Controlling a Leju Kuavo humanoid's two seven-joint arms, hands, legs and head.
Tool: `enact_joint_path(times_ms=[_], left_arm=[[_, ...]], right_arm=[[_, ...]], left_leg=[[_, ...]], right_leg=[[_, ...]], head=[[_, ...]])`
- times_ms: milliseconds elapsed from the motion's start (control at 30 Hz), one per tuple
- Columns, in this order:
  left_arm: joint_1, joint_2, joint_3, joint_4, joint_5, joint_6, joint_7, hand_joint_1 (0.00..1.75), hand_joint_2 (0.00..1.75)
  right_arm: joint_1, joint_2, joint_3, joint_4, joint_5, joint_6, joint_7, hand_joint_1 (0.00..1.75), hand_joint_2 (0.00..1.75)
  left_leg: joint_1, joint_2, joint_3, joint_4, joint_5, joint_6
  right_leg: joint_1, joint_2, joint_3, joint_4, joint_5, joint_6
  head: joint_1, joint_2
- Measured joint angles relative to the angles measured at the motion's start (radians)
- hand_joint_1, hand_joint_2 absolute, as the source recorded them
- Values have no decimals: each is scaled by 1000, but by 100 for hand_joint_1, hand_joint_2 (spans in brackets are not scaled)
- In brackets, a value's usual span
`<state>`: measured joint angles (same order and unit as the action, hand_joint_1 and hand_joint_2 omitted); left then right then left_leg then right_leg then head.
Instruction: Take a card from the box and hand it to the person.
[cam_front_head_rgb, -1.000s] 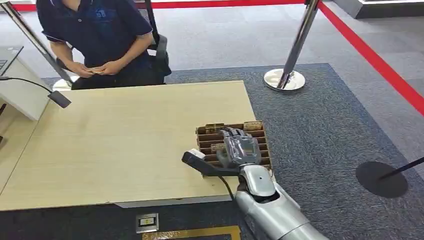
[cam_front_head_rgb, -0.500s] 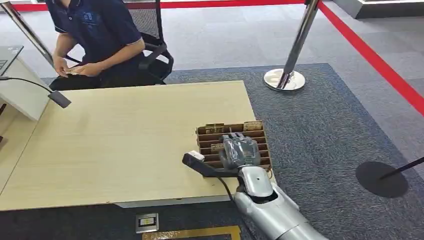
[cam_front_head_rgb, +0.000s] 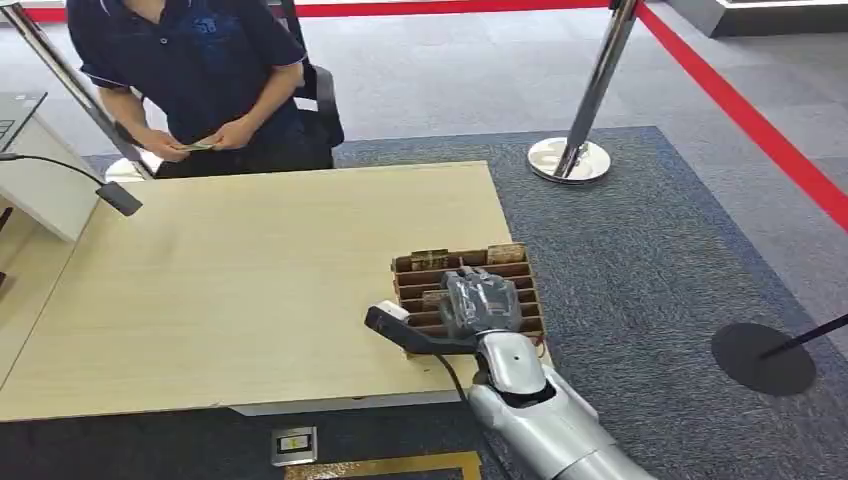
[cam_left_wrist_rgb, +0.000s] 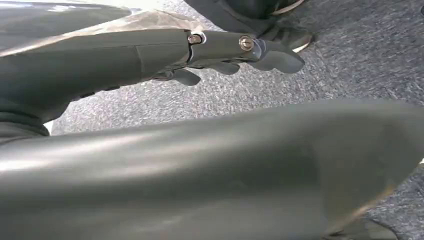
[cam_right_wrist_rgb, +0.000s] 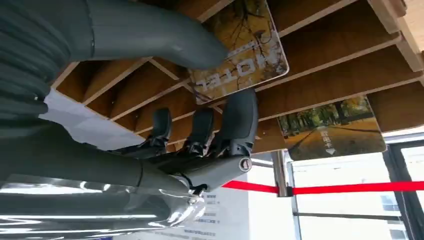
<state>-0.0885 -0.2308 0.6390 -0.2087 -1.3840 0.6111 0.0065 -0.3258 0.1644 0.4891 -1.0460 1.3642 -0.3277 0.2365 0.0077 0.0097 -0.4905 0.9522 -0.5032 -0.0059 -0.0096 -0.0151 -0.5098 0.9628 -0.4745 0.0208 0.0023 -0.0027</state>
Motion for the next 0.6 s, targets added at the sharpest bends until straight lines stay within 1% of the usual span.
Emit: enact_joint_path(times_ms=[33,67,100,133,367,467,600], left_arm=[[0,0,-1,0,0,0,0,0,0],[0,0,-1,0,0,0,0,0,0],[0,0,-2,0,0,0,0,0,0],[0,0,-4,0,-1,0,0,0,0],[0,0,-16,0,-3,0,7,0,0],[0,0,-17,0,-3,0,7,0,0],[0,0,-17,0,3,0,8,0,0]], right_arm=[[0,0,0,0,0,0,0,110,175],[0,0,0,0,0,0,0,113,175],[1,0,0,0,0,0,1,113,175],[1,0,0,0,0,0,2,119,175],[4,0,0,0,4,0,3,127,175],[4,0,0,0,8,1,3,127,175],[5,5,0,0,13,5,3,136,175]], left_leg=[[0,0,0,0,0,0],[0,0,0,0,0,0],[0,0,0,0,0,0],[0,0,0,0,0,0],[0,0,0,0,0,0],[0,0,0,0,0,0],[0,0,1,0,0,0]], right_leg=[[0,0,0,0,0,0],[0,0,0,0,0,0],[0,0,0,0,0,0],[0,0,0,0,0,0],[0,0,0,0,0,0],[0,0,0,0,0,0],[0,0,0,0,0,0]], head=[[0,0],[0,0],[0,0],[0,0],[0,0],[0,0],[0,0]])
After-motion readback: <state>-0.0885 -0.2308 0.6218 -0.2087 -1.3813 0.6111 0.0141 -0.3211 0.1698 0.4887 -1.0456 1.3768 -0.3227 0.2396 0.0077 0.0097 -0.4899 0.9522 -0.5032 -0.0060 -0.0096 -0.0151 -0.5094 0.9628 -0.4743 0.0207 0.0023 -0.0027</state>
